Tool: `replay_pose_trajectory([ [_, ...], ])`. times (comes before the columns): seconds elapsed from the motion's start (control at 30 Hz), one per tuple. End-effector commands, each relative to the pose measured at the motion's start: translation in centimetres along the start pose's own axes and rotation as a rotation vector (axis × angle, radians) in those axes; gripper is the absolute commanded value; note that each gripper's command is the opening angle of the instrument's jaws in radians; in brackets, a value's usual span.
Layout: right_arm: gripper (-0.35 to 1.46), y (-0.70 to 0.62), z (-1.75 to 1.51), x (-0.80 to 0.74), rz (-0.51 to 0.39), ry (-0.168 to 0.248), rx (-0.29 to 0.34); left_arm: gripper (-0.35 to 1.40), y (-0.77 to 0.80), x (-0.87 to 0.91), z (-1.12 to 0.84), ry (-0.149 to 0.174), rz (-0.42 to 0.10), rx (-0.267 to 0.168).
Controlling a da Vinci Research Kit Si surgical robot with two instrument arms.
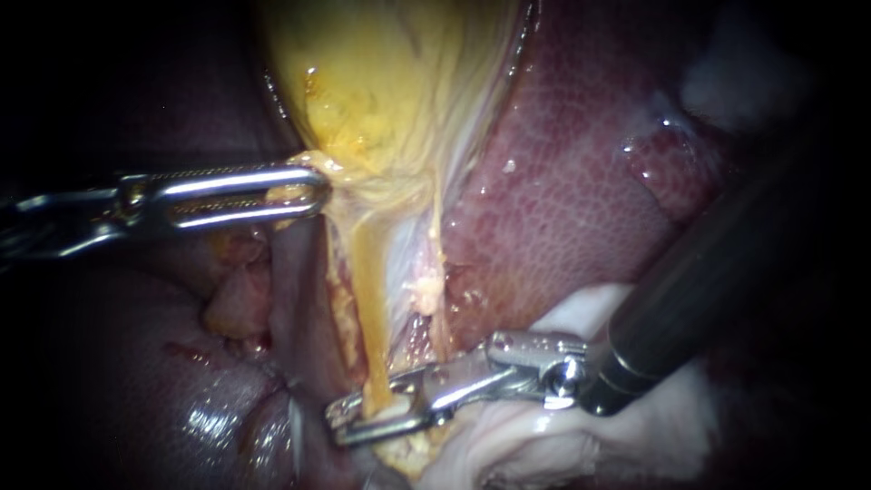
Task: Clipping first clip left tube
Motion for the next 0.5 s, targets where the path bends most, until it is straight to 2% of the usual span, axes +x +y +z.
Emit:
replay_pose_trajectory([
  [0.03, -0.35, 0.0, 0.0, -0.01, -0.001, 0.0, 0.001, -0.35, 0.0, 0.0, -0.01, 0.0, 0.0, 0.001],
  [0.5, -0.35, -0.02, -0.03, 0.01, 0.001, 0.0, 0.003, -0.35, -0.01, 0.01, -0.02, 0.003, 0.001, 0.0],
])
